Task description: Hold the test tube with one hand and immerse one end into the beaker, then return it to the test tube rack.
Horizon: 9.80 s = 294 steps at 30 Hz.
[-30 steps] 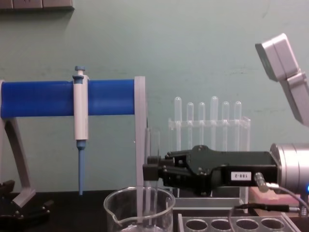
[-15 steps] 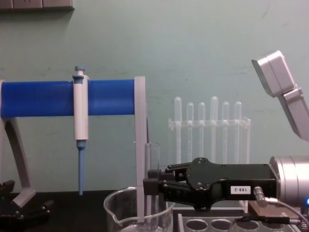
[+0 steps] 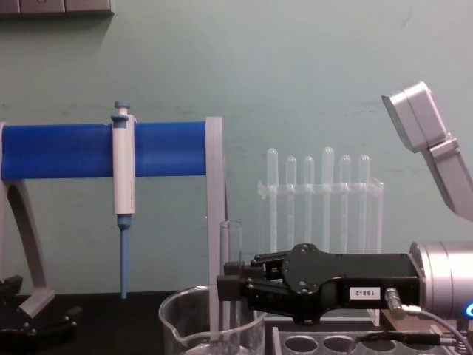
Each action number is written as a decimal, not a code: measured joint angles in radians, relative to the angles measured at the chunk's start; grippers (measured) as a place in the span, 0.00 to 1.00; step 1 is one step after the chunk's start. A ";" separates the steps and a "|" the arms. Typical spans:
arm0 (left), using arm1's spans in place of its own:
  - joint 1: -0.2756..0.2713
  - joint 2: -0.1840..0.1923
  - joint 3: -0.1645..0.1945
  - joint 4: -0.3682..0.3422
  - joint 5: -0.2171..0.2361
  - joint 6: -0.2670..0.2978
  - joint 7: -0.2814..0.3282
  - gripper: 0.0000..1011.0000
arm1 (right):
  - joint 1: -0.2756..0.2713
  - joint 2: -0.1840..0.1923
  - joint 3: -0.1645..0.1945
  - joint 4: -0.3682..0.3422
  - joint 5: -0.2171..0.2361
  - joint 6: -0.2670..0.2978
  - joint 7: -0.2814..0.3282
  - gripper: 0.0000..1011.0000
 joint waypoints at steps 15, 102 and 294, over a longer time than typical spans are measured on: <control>0.000 0.000 0.000 0.000 0.000 0.000 0.000 0.99 | 0.001 0.001 0.000 -0.001 0.001 0.000 0.001 0.24; 0.000 0.000 0.000 0.000 0.000 0.000 0.000 0.99 | 0.001 0.002 -0.001 -0.002 0.003 0.002 0.001 0.24; 0.000 0.000 0.000 0.000 0.000 0.000 0.000 0.99 | -0.001 0.017 0.024 -0.056 0.002 -0.007 -0.017 0.24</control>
